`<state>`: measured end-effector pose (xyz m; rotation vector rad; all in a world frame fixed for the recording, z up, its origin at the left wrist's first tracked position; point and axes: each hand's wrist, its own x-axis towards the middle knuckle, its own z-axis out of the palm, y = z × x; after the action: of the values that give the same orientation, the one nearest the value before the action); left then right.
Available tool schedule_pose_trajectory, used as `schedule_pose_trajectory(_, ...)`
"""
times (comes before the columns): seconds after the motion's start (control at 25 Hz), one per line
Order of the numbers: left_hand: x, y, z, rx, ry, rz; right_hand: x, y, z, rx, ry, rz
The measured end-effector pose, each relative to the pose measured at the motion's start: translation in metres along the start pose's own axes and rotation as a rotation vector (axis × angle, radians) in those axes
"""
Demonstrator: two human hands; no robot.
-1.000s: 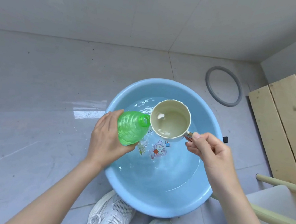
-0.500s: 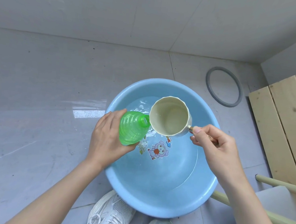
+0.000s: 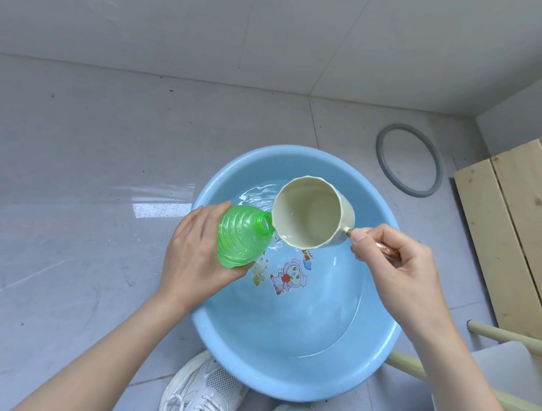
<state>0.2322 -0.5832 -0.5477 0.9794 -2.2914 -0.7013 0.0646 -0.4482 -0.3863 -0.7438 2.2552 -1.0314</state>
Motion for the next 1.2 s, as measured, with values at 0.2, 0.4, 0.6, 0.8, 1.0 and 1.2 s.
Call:
schedule_pose_trajectory(0.2,0.000,-0.001,0.000,0.002,-0.002,0.002,0.002,-0.001,0.000,-0.020,-0.001,0.000)
schedule_pose_trajectory(0.4,0.000,-0.001,-0.001,-0.003,-0.004,-0.002,0.003,-0.002,0.000,-0.026,0.013,-0.021)
schedule_pose_trajectory(0.6,0.000,-0.001,-0.001,-0.010,-0.003,0.001,0.002,-0.006,-0.001,-0.038,0.022,-0.023)
schedule_pose_trajectory(0.8,0.000,-0.001,-0.001,-0.008,-0.006,-0.005,0.000,-0.009,-0.004,-0.060,0.033,-0.025)
schedule_pose_trajectory(1.0,0.000,0.000,-0.001,-0.011,-0.010,-0.011,-0.001,-0.011,-0.006,-0.046,0.041,-0.046)
schedule_pose_trajectory(1.2,0.000,0.000,-0.001,-0.012,-0.005,-0.016,-0.002,-0.012,-0.006,-0.039,0.045,-0.048)
